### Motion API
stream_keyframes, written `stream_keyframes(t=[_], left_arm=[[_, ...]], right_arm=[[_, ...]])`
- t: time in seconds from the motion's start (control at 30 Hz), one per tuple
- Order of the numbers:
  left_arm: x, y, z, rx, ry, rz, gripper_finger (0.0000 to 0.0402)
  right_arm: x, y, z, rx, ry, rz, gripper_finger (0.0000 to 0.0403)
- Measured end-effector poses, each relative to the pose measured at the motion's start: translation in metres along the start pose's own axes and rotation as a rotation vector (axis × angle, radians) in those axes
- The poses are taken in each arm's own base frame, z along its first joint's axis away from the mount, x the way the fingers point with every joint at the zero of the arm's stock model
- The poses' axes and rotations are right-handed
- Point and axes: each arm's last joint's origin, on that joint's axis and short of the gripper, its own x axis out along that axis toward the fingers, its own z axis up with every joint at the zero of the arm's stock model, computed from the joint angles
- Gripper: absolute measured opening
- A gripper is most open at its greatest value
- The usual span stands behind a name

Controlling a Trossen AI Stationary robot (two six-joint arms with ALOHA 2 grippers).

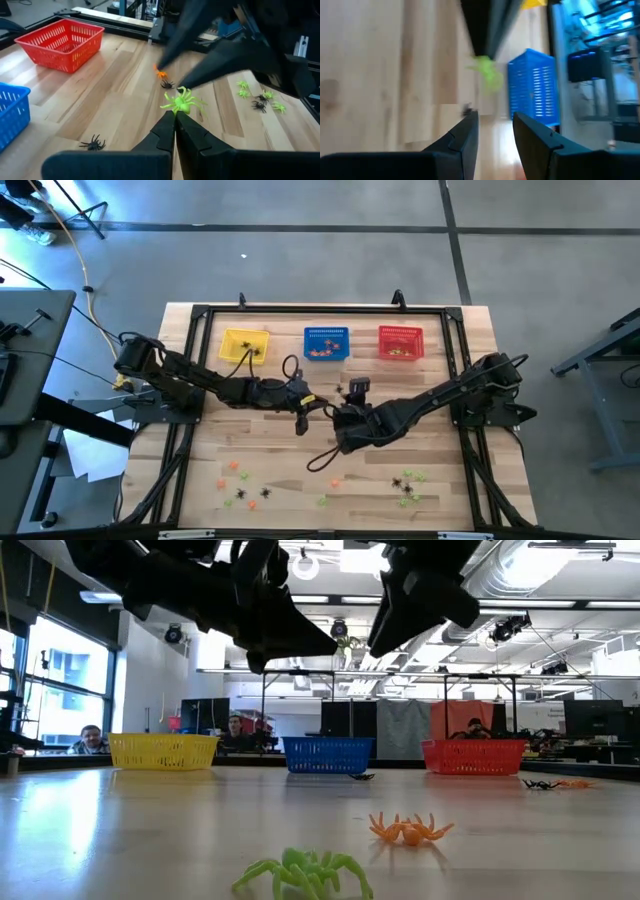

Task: Sort Halloween decoration
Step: Put the green spider toy into the red basket

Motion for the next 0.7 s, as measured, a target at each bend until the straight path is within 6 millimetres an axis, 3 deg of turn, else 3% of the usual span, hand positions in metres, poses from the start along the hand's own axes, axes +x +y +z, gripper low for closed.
stream_keyframes(t=[0.7], left_arm=[[0.000,-0.001,0.002,-0.006,-0.016,-0.005,0.0000]], right_arm=[[0.005,-0.004,0.012,0.054,-0.085,0.034,0.0117]])
